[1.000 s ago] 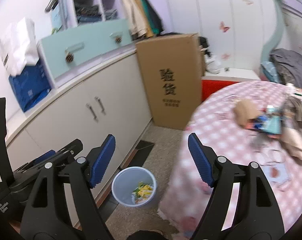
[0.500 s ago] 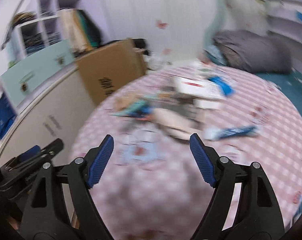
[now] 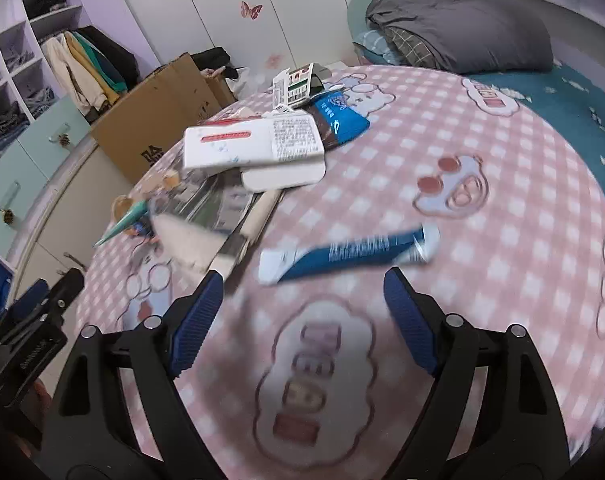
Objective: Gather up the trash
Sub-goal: 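Move both open tools back over the cluttered table, then grasp the blue tube with the right tool while the left tool grasps the teal bottle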
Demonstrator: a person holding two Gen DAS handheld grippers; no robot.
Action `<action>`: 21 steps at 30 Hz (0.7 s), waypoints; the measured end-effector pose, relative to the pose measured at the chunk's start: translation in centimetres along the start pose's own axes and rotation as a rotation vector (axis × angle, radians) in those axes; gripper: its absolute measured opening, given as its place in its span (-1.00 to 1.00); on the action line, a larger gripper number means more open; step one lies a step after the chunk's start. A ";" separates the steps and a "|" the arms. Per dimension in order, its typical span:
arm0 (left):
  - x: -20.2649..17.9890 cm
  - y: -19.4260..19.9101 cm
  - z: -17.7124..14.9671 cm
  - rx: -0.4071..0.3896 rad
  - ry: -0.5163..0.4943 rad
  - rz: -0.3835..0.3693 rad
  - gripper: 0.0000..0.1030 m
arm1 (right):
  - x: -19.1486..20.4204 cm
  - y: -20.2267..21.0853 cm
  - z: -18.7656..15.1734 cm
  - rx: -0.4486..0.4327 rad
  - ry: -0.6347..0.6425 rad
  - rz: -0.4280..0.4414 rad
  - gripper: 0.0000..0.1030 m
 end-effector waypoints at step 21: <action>-3.4 -8.1 2.2 0.126 -0.025 -0.190 -0.78 | 0.1 -2.9 2.9 0.020 0.125 -0.055 -0.72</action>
Point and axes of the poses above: each gripper's, at about its wrist camera, not at the fingertips, and y roughly against the way its jaws point, x to its left, z to its top, the point moved 7 cm from there along -y, roughly the way its jaws point, and after that the axes turned 7 degrees about -z, right-handed, at the moved point
